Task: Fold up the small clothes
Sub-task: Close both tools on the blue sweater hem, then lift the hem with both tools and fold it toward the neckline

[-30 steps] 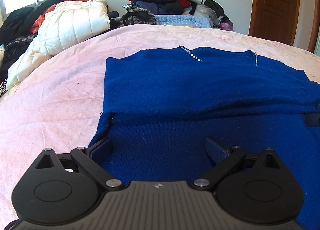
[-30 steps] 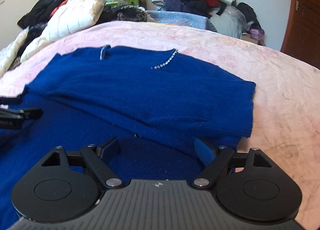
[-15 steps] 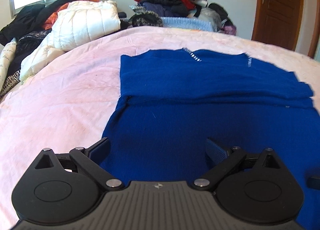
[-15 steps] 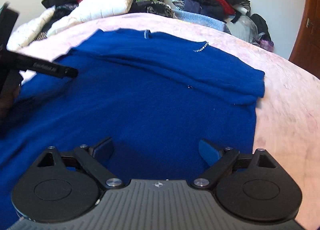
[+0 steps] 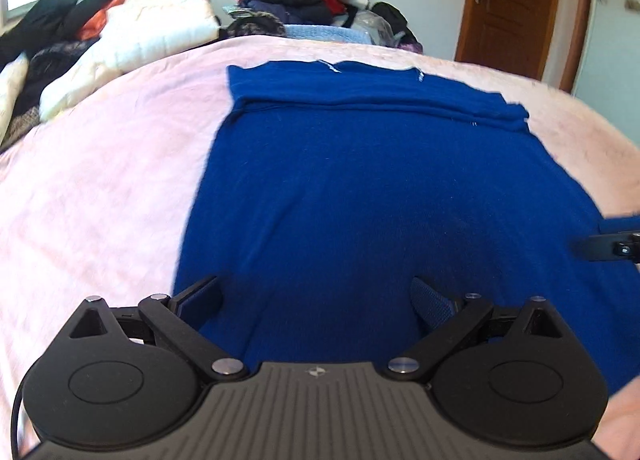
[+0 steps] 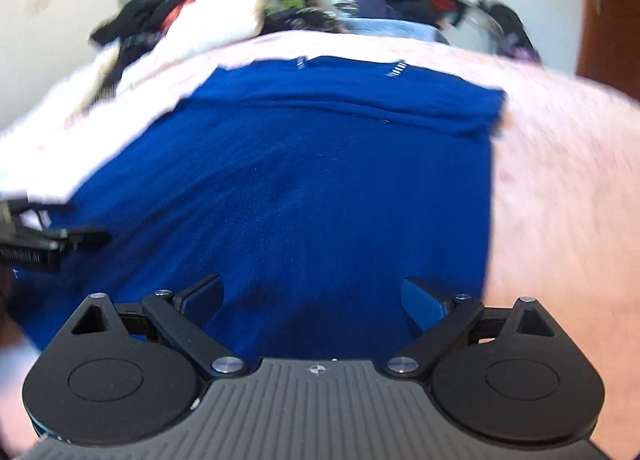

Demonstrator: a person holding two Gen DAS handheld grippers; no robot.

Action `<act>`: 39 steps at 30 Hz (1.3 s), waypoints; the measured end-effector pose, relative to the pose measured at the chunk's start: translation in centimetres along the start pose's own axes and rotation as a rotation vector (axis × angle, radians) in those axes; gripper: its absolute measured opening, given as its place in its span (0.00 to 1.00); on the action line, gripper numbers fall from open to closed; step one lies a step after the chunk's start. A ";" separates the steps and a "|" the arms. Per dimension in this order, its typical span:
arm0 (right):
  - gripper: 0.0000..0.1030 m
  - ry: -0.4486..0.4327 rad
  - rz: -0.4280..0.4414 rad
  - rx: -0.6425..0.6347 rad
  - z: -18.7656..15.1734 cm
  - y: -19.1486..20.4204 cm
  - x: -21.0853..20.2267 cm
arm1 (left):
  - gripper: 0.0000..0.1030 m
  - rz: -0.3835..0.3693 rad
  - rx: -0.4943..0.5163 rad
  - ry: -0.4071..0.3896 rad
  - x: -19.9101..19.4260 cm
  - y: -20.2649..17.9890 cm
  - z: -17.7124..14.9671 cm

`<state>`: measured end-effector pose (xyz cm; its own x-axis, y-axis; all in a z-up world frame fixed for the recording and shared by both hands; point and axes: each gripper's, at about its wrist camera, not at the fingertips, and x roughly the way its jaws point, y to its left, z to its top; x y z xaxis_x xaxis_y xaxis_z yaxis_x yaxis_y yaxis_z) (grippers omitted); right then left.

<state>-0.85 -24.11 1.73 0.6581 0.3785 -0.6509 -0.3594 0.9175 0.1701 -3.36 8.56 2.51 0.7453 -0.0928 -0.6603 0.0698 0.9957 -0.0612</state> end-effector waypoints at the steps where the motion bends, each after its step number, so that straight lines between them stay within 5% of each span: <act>1: 0.93 -0.003 0.016 0.056 -0.4 -0.8 -1.0 | 0.99 0.005 -0.025 0.004 -0.7 0.7 -0.3; 4: 0.89 0.014 0.088 0.270 -2.4 -4.2 -3.6 | 0.99 0.009 -0.132 0.033 -2.4 3.4 -1.6; 9: 0.78 0.071 0.233 0.581 -6.1 -8.7 -6.3 | 0.99 -0.095 -0.284 0.052 -4.4 7.3 -2.9; 16: 0.77 0.203 0.469 0.772 -8.8 -10.0 -5.9 | 0.99 -0.527 -0.614 0.174 -3.9 12.0 -4.1; 20: 0.78 0.230 0.480 0.751 -8.3 -9.1 -5.9 | 0.99 -0.650 -0.708 0.216 -3.1 12.5 -4.7; 24: 0.75 0.268 0.488 0.706 -7.7 -8.4 -6.0 | 0.98 -0.645 -0.732 0.254 -2.8 12.4 -4.7; 29: 0.45 0.285 0.454 0.737 -7.9 -8.8 -5.6 | 0.88 -0.593 -0.663 0.317 -2.7 11.4 -3.8; 31: 0.36 0.289 0.447 0.757 -8.3 -9.0 -5.3 | 0.69 -0.542 -0.612 0.344 -2.7 10.7 -3.4; 33: 0.17 0.291 0.435 0.765 -8.7 -9.0 -5.1 | 0.22 -0.466 -0.573 0.370 -2.5 10.3 -3.2; 34: 0.08 0.294 0.430 0.762 -8.9 -8.9 -5.0 | 0.06 -0.419 -0.551 0.392 -2.4 10.2 -3.1; 39: 0.08 0.234 0.401 0.694 -8.2 -7.8 -6.1 | 0.04 -0.365 -0.456 0.367 -3.7 9.3 -2.1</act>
<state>-7.50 -34.59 -1.73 0.3856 0.7274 -0.5677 0.0026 0.6144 0.7890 -6.85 18.16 2.78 0.4488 -0.4960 -0.7434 -0.0725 0.8089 -0.5835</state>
